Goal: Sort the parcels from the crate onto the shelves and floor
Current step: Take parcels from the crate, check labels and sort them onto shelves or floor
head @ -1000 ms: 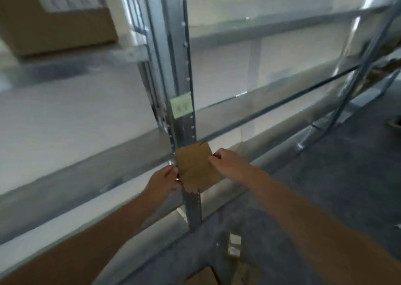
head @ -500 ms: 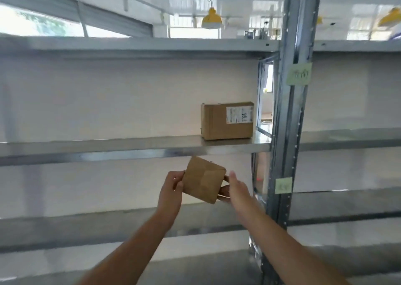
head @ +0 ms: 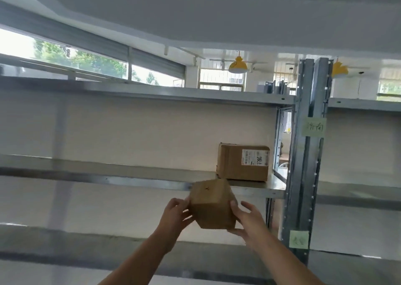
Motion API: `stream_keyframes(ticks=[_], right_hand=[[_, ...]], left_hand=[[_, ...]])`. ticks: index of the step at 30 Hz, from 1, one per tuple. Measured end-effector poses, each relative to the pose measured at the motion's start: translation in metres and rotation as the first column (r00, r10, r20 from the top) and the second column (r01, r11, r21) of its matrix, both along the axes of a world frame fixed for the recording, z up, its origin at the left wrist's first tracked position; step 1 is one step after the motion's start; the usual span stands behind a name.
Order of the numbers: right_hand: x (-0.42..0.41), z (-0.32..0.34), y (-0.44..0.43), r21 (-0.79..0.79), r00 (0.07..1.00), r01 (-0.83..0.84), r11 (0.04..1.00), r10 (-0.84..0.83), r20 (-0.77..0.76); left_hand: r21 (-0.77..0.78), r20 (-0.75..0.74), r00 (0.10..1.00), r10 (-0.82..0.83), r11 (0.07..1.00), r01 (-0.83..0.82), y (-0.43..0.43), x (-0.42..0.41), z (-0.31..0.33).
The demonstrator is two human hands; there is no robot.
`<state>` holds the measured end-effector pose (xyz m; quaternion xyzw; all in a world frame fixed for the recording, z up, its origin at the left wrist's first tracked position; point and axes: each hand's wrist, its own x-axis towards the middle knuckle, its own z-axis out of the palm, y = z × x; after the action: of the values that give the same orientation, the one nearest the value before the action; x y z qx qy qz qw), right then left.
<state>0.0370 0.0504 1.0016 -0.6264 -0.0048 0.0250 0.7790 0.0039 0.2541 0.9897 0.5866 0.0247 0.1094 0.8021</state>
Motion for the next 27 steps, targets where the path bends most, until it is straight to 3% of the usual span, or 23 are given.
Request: stream_keyframes(ticks=[2, 6, 11, 18, 21, 25, 27], right_hand=[[0.003, 0.002, 0.0, 0.01, 0.999, -0.04, 0.999, 0.04, -0.027], [0.004, -0.001, 0.011, -0.07, 0.996, -0.037, 0.997, 0.043, 0.084], [-0.004, 0.007, 0.02, 0.018, 0.998, 0.014, 1.0, -0.015, 0.053], [0.003, 0.019, 0.03, -0.141, 0.995, 0.06, 0.988, -0.047, 0.093], [0.004, 0.018, 0.035, -0.13, 0.996, 0.028, 0.991, -0.017, 0.086], [0.0, 0.02, 0.048, -0.101, 0.992, 0.053, 0.993, -0.041, 0.121], [0.0, 0.021, 0.053, -0.102, 0.989, 0.088, 0.991, -0.074, 0.132]], left_hand=[[0.061, -0.009, 1.0, 0.021, 0.998, -0.02, -0.001, 0.006, -0.002], [0.161, 0.103, 0.98, 0.17, 0.969, -0.186, -0.005, 0.01, -0.002], [0.324, 0.149, 0.949, 0.278, 0.893, -0.312, -0.004, 0.019, 0.006], [0.227, -0.057, 0.998, 0.023, 0.974, -0.009, 0.007, 0.035, 0.016], [0.213, -0.05, 0.997, -0.062, 0.974, 0.072, 0.011, 0.036, 0.013], [-0.027, -0.008, 0.998, -0.068, 0.997, 0.067, 0.013, 0.038, 0.007], [0.038, 0.004, 0.996, -0.087, 0.996, 0.087, 0.016, 0.037, 0.008]])
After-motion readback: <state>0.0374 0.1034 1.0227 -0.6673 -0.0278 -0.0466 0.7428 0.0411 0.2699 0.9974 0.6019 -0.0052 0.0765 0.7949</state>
